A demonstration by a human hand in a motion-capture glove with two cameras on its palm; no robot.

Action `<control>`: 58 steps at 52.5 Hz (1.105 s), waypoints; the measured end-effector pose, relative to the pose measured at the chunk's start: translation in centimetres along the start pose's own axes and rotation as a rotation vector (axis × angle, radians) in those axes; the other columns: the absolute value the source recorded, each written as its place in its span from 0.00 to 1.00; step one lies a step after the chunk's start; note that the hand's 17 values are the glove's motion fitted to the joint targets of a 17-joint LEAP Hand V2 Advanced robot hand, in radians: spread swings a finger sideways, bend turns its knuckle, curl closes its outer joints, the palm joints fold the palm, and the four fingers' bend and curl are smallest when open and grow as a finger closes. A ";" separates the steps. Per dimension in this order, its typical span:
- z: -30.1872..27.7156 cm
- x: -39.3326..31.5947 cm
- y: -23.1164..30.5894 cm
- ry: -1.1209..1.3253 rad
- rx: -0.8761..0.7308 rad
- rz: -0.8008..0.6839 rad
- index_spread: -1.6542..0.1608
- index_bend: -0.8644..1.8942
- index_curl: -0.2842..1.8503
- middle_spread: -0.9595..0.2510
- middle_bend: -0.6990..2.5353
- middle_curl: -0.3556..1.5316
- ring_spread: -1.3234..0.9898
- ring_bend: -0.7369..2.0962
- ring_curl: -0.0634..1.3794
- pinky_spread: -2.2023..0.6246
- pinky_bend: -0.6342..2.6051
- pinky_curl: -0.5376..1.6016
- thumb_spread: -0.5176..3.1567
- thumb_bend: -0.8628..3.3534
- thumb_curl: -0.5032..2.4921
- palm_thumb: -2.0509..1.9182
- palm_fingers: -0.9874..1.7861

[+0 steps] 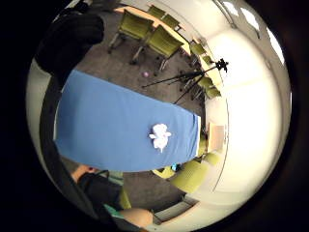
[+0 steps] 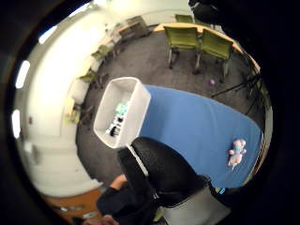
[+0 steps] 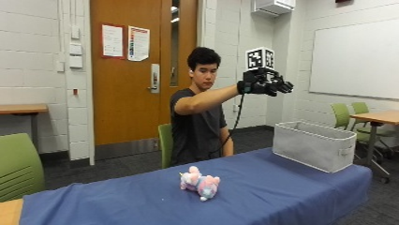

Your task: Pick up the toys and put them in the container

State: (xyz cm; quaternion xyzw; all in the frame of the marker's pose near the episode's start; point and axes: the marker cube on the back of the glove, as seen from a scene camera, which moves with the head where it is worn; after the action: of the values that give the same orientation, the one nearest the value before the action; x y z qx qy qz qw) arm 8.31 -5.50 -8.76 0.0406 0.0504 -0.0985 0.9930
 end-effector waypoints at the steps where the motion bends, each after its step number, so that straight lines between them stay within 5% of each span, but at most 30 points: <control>1: 0.3 1.1 0.0 0.029 0.000 0.060 0.74 0.36 0.36 0.68 0.35 0.45 0.47 0.52 0.26 0.74 0.52 0.42 0.42 0.18 0.25 0.49 0.35; 30: 12.9 20.4 8.7 0.017 -0.101 0.301 0.73 0.38 0.33 0.68 0.34 0.43 0.46 0.49 0.24 0.75 0.48 0.40 0.42 0.18 0.23 0.49 0.35; 58: 28.2 26.4 14.7 -0.035 -0.291 0.406 0.73 0.36 0.30 0.68 0.29 0.41 0.47 0.40 0.20 0.76 0.48 0.41 0.41 0.18 0.22 0.49 0.31</control>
State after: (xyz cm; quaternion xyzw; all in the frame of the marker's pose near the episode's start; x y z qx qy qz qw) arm 39.56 1.24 17.38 -0.0951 0.0377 0.1106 0.9886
